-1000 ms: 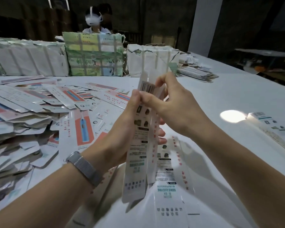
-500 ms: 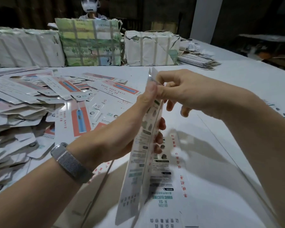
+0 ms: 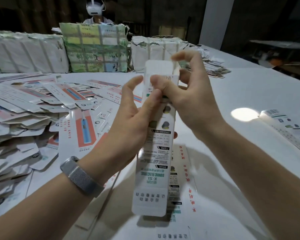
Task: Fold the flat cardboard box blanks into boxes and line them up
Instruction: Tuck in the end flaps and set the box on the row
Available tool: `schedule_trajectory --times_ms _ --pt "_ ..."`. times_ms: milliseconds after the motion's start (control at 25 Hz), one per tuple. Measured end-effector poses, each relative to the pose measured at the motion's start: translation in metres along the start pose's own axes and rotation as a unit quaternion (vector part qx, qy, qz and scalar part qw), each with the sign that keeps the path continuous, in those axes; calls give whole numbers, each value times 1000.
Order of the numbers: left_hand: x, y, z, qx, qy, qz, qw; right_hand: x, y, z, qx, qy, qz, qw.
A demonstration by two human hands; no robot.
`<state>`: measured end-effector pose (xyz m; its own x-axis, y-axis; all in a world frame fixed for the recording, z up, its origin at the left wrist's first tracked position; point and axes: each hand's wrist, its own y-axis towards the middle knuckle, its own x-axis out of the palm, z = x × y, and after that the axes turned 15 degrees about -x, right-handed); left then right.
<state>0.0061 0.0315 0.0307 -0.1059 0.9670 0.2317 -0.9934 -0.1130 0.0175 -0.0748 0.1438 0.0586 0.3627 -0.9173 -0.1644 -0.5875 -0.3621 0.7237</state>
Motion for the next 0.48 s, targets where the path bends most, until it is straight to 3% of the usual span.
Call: schedule_trajectory --times_ms 160,480 --pt "-2 -2 -1 67 15 3 998 16 -13 8 -27 104 61 992" --pt "-2 -2 -5 62 10 46 997 25 -23 13 -8 176 73 982"
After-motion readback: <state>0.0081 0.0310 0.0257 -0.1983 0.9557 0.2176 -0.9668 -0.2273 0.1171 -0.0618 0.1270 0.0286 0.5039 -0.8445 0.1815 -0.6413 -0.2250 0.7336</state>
